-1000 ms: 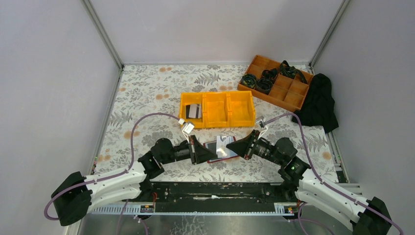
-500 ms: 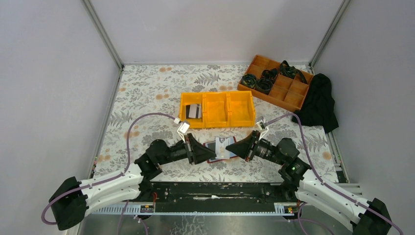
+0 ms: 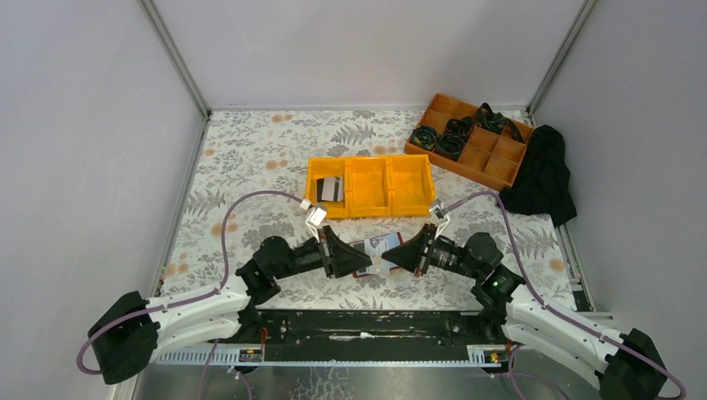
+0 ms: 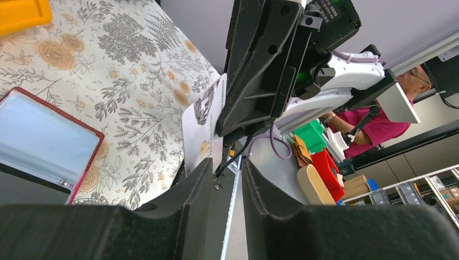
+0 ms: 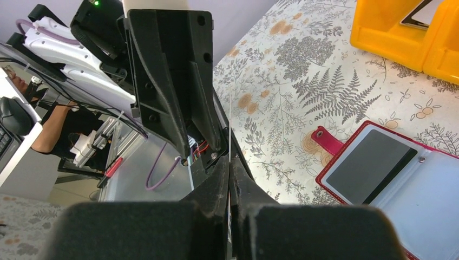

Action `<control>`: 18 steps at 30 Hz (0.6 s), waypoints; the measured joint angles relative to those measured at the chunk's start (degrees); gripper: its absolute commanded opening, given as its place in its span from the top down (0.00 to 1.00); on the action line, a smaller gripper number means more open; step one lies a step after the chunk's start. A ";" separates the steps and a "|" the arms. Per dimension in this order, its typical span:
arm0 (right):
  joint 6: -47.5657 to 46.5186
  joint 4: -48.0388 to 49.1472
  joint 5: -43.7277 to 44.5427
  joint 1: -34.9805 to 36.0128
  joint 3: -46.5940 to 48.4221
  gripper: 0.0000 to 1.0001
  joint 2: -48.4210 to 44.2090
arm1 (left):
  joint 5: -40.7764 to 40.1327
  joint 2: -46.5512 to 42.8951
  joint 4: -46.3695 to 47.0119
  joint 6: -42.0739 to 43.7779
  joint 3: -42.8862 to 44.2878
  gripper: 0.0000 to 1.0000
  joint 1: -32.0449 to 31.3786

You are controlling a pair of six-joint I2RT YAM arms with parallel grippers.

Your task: Take the credit cards out of the card holder

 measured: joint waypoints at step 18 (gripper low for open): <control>-0.98 -3.34 0.66 0.00 1.42 1.00 -2.71 | -3.02 -4.35 -3.19 1.55 0.00 0.45 0.00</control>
